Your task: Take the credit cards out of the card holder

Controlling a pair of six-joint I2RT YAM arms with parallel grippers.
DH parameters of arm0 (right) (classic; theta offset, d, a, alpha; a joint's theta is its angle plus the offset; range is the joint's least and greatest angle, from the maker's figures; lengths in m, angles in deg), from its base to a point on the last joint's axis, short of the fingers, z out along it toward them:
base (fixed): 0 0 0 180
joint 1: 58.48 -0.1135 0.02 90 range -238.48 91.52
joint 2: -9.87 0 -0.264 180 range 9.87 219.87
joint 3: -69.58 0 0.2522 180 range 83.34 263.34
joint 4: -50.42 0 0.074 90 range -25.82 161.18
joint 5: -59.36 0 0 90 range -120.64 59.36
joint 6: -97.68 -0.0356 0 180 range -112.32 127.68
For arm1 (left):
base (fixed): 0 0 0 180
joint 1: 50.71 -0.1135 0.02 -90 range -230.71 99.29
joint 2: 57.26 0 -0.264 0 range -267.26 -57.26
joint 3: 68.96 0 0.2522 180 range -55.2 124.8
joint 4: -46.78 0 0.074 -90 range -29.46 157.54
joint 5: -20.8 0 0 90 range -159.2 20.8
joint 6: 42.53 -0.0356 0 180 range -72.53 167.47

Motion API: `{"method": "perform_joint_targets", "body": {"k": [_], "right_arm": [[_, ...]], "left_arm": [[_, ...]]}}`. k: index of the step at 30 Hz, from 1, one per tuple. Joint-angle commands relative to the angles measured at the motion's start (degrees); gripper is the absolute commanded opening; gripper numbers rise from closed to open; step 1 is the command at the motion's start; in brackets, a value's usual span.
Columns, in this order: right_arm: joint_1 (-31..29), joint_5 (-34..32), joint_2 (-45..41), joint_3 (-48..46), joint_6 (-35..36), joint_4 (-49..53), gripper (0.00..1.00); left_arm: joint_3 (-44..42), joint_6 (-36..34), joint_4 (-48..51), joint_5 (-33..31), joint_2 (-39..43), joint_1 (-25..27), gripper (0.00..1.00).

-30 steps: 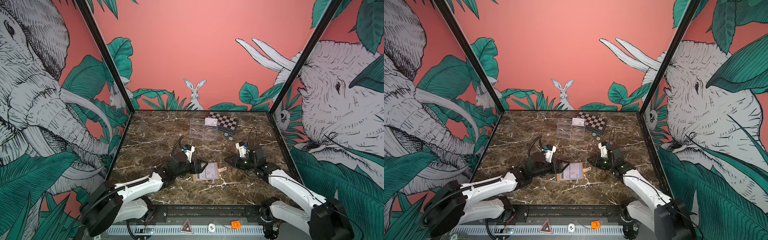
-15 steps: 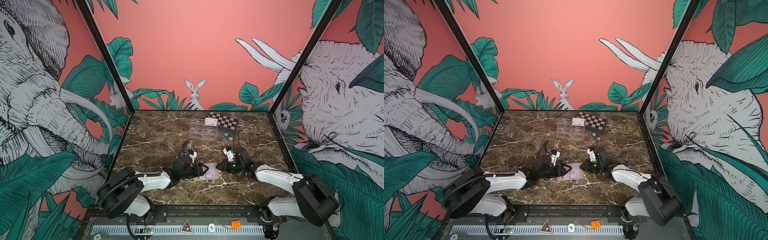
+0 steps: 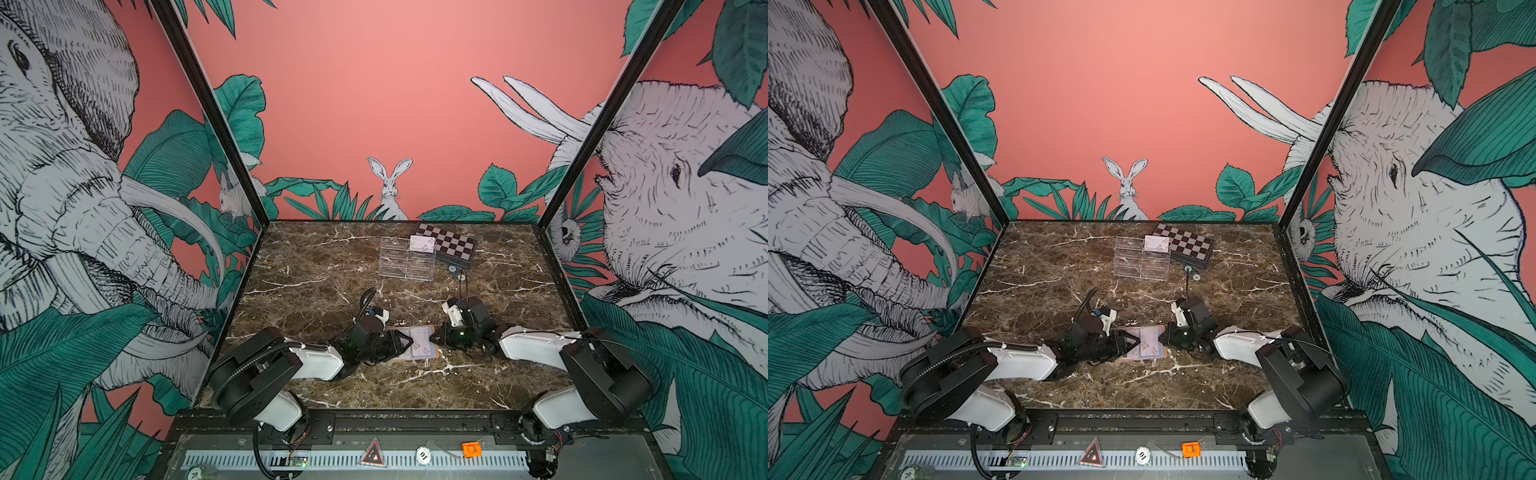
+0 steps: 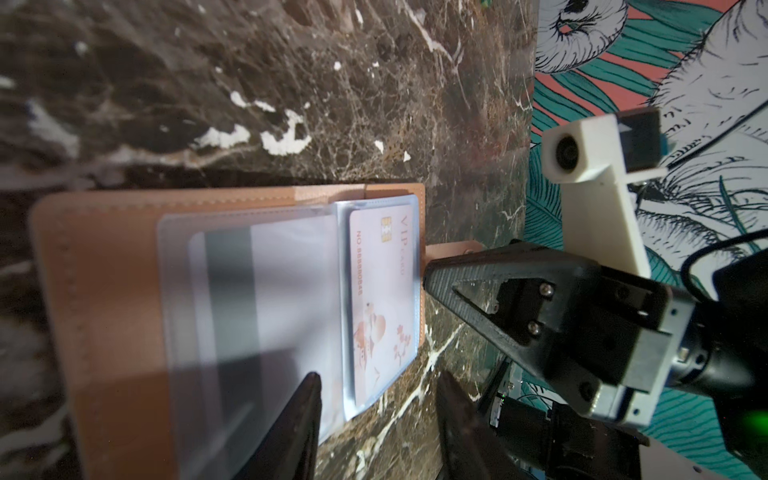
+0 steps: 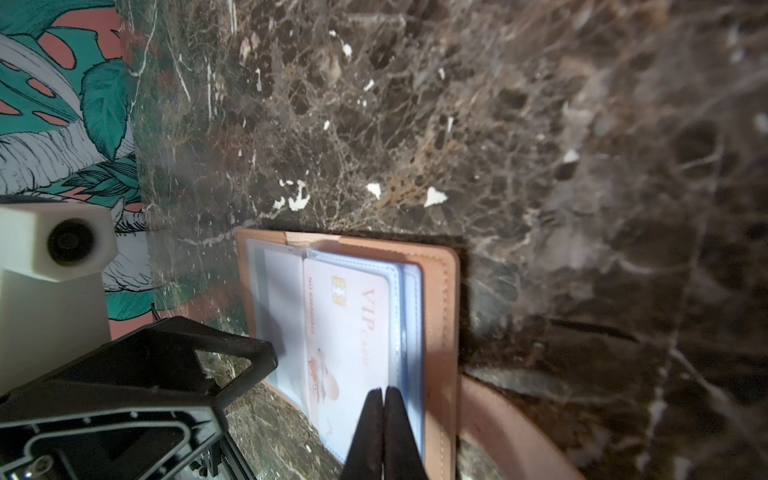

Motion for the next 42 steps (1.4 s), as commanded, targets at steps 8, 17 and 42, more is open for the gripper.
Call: {"method": "perform_joint_targets", "body": {"k": [8,17,42], "right_arm": [[-1.7,-0.4,2.6,-0.3,-0.1,-4.1,0.00],[-2.7,-0.4,4.0,-0.5,-0.7,-5.5,0.00],[-2.9,-0.8,4.5,-0.5,0.0,-4.7,0.00]], "left_arm": [[-3.3,3.5,-10.8,-0.8,-3.7,0.3,0.43],[-4.7,4.9,-18.3,-0.9,-7.6,0.3,0.35],[-5.8,8.6,-33.2,1.1,-18.8,0.4,0.05]]}}
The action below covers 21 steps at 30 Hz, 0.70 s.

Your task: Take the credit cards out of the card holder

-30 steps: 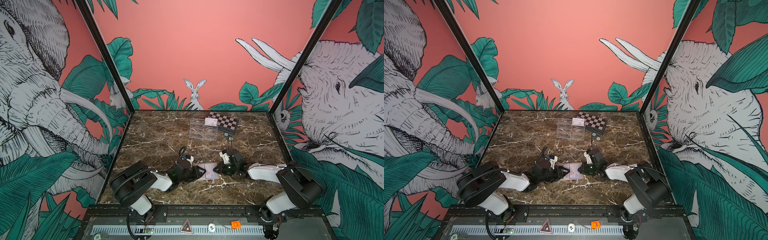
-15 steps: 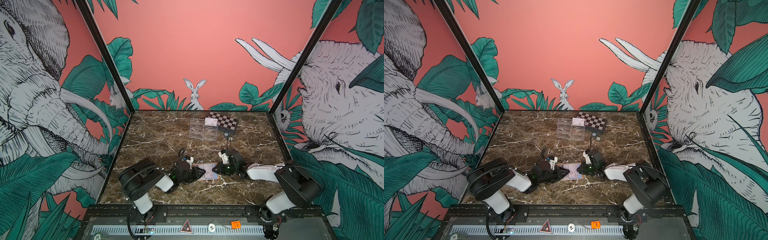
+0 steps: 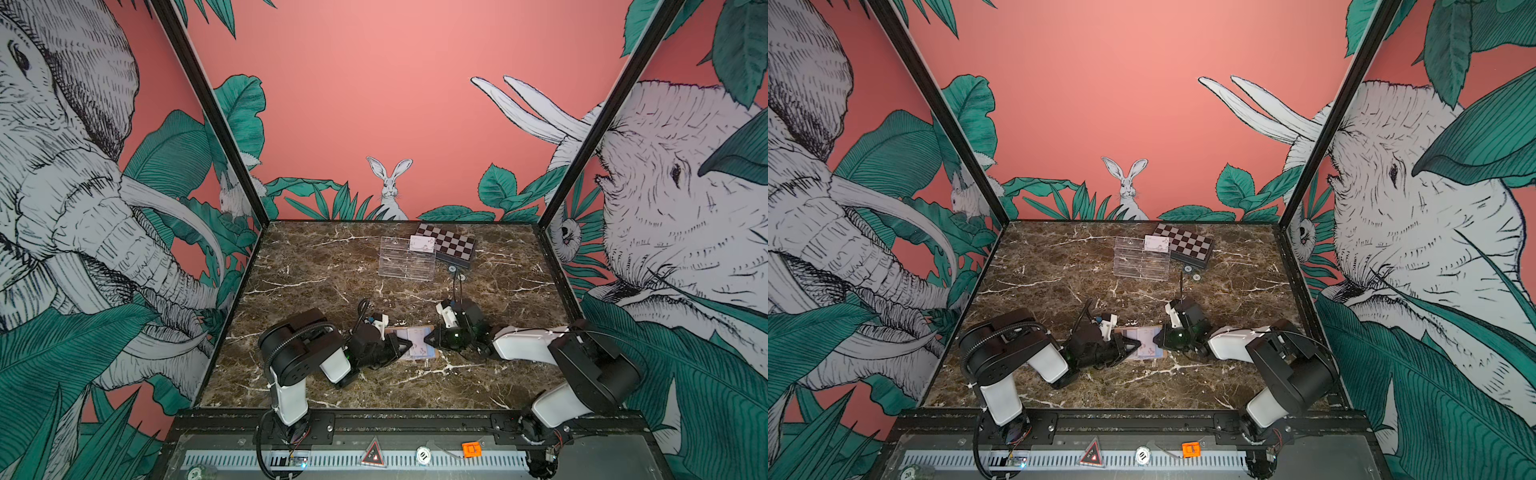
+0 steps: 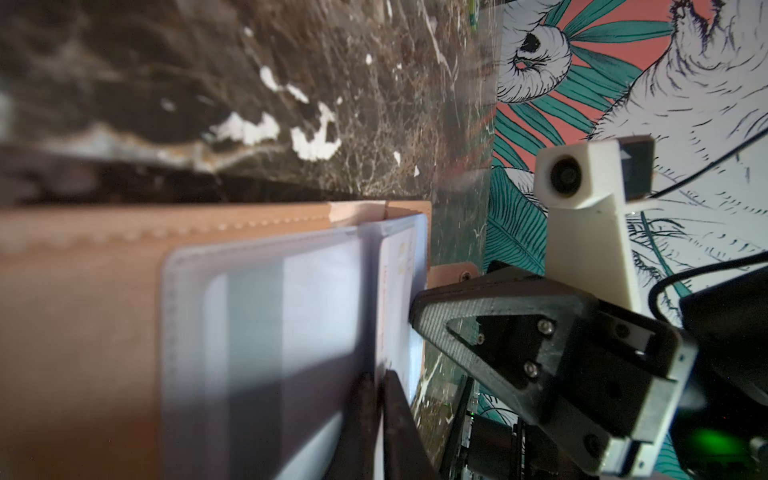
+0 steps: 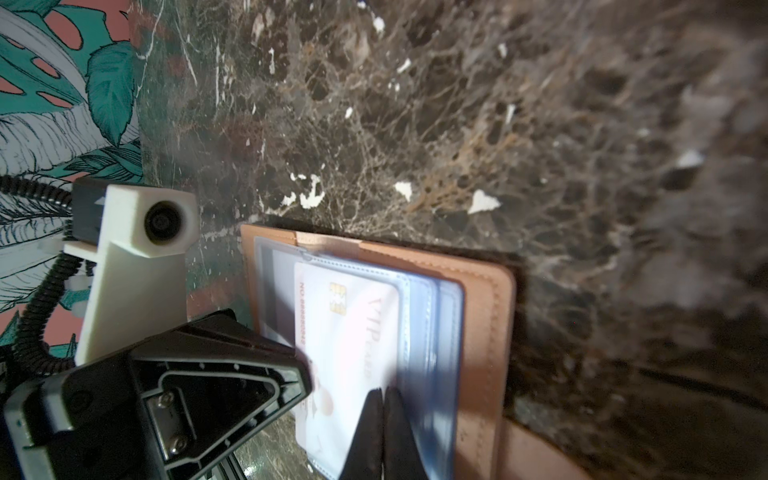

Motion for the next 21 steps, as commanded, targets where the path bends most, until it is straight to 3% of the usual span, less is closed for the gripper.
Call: {"method": "perform_joint_targets", "body": {"k": [1,11,14,17,21], "right_arm": [[-0.4,-0.7,0.9,-0.5,0.4,0.7,0.00],[-0.4,-1.0,0.9,-0.5,0.6,1.3,0.00],[-0.5,-0.9,0.7,-0.4,0.6,1.2,0.00],[-0.4,-0.9,0.7,-0.4,0.6,1.3,0.00],[-0.4,-1.0,0.6,-0.4,0.6,1.4,0.00]], "left_arm": [[-1.3,0.7,-1.0,-0.1,-0.5,0.4,0.03],[-3.3,0.3,0.1,-0.8,0.8,0.4,0.00],[-3.5,0.1,0.5,-1.0,1.2,0.3,0.05],[-3.2,-0.1,1.4,-1.0,1.9,0.3,0.20],[-3.2,-0.1,1.5,-1.0,2.5,0.4,0.22]]}}
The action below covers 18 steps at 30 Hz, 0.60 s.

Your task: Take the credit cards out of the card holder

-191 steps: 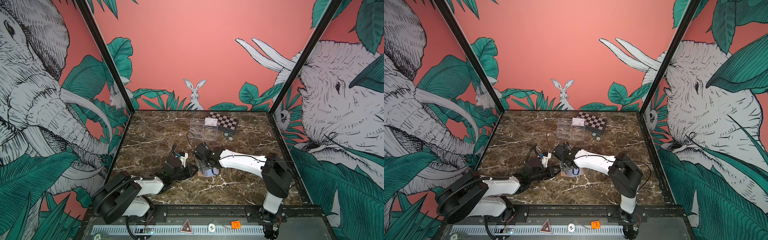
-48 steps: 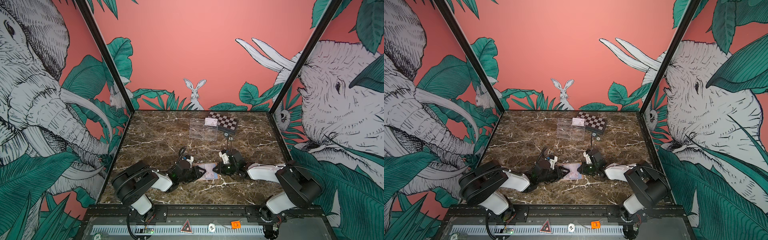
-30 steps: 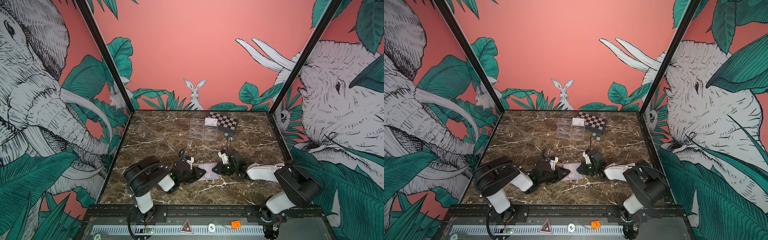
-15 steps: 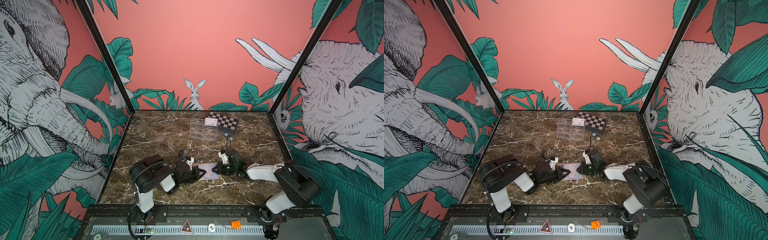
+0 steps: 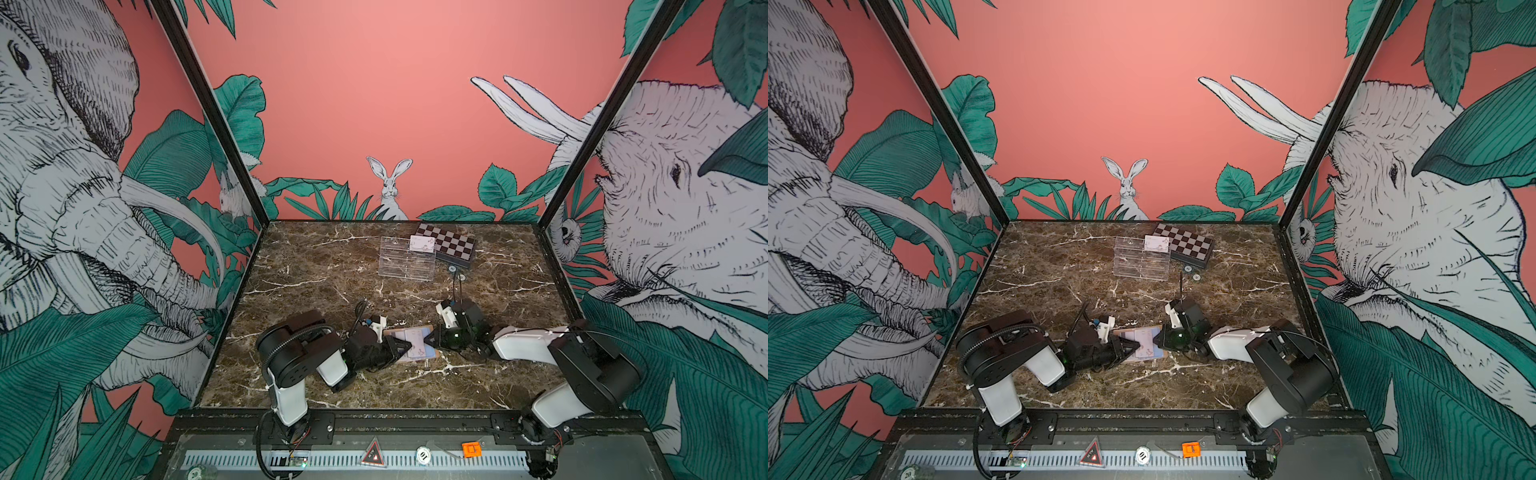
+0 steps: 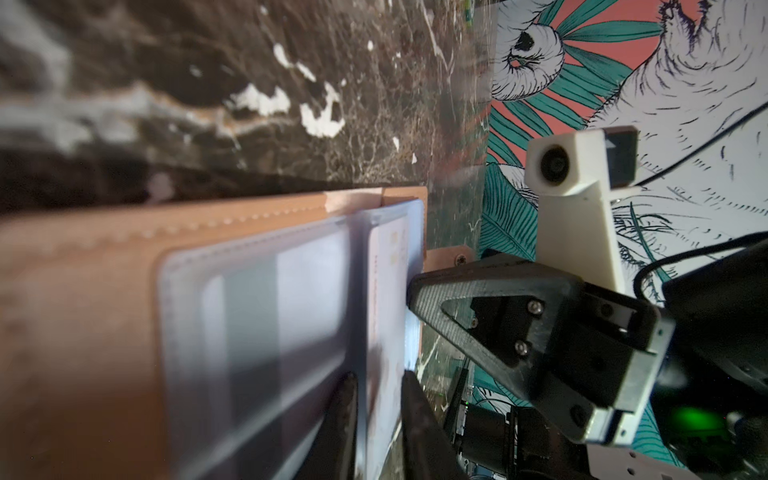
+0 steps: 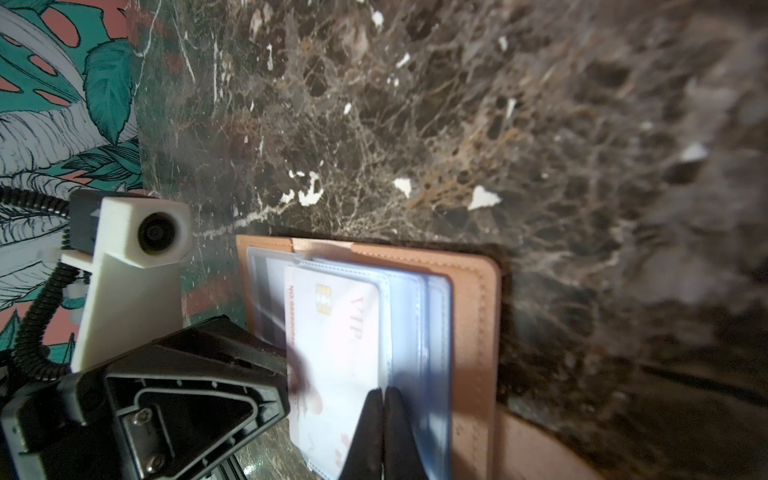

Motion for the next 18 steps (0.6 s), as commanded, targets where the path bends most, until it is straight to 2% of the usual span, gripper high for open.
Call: {"method": "perform_joint_targets", "body": {"k": [1,11,15,18], "right_arm": [[-0.4,-0.9,0.7,-0.5,0.6,1.2,0.00],[-0.4,-0.9,0.7,-0.2,0.7,1.4,0.00],[-0.4,-1.0,0.5,-0.2,0.7,1.7,0.00],[-0.5,-1.1,0.5,-0.3,0.7,1.8,0.00]], "left_arm": [[-1.1,-0.5,2.7,-0.7,1.6,0.3,0.21],[-0.7,-0.9,2.1,0.2,1.3,0.3,0.10],[-1.0,-0.6,0.5,0.4,0.6,0.3,0.00],[-2.0,-0.7,1.3,-0.2,1.4,0.3,0.00]]}}
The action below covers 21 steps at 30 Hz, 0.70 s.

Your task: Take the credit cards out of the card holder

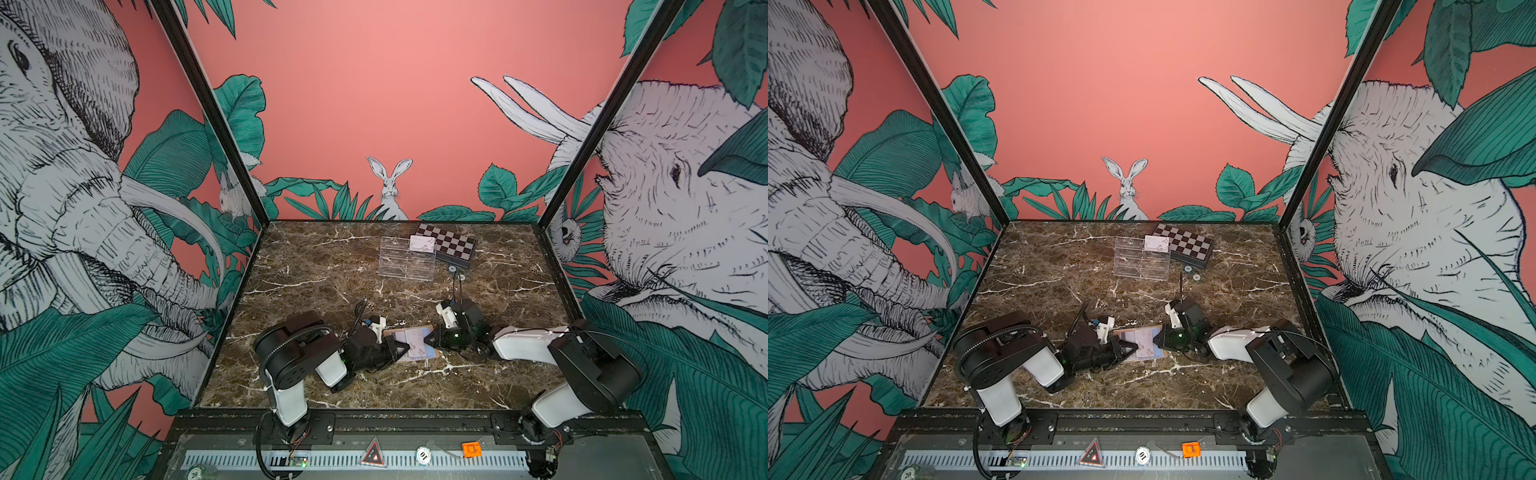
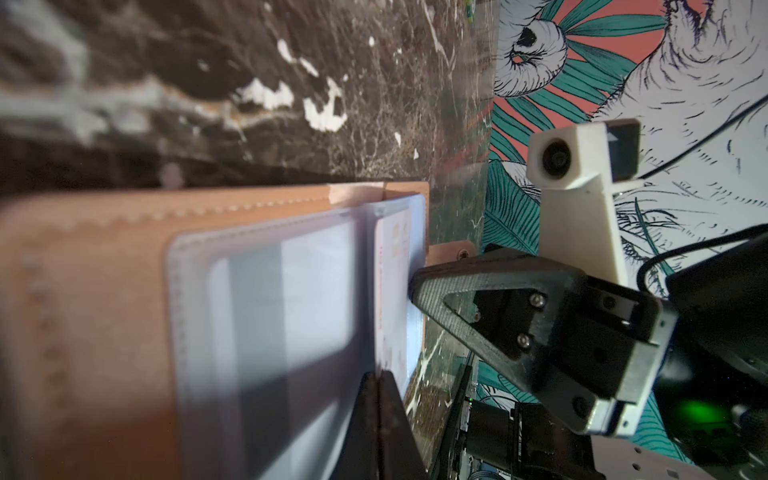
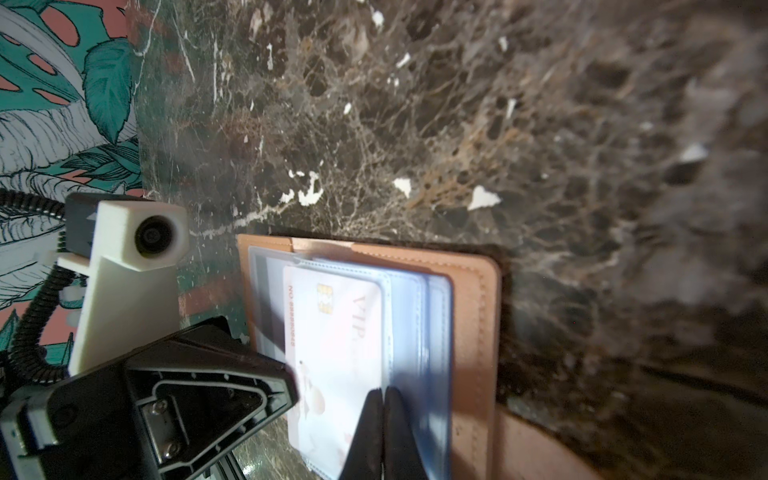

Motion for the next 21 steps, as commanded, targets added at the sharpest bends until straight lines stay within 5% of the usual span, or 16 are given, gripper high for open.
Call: {"method": "perform_joint_targets", "body": {"k": [1,13,17,21], "right_arm": [[-0.5,-1.1,0.5,-0.3,0.6,1.8,0.00],[-0.5,-0.9,0.4,-0.2,0.7,2.1,0.00],[-0.5,-1.0,0.5,-0.1,0.7,2.0,0.00],[-0.5,-0.9,0.5,0.0,0.8,2.0,0.00]], "left_arm": [[-1.8,-0.4,1.3,-0.8,1.0,0.3,0.00],[-2.1,-3.0,9.5,-1.9,7.1,0.2,0.01],[-1.3,-3.2,10.2,-1.4,6.7,0.3,0.25],[-1.1,-2.9,8.7,-1.2,5.3,0.2,0.29]]}}
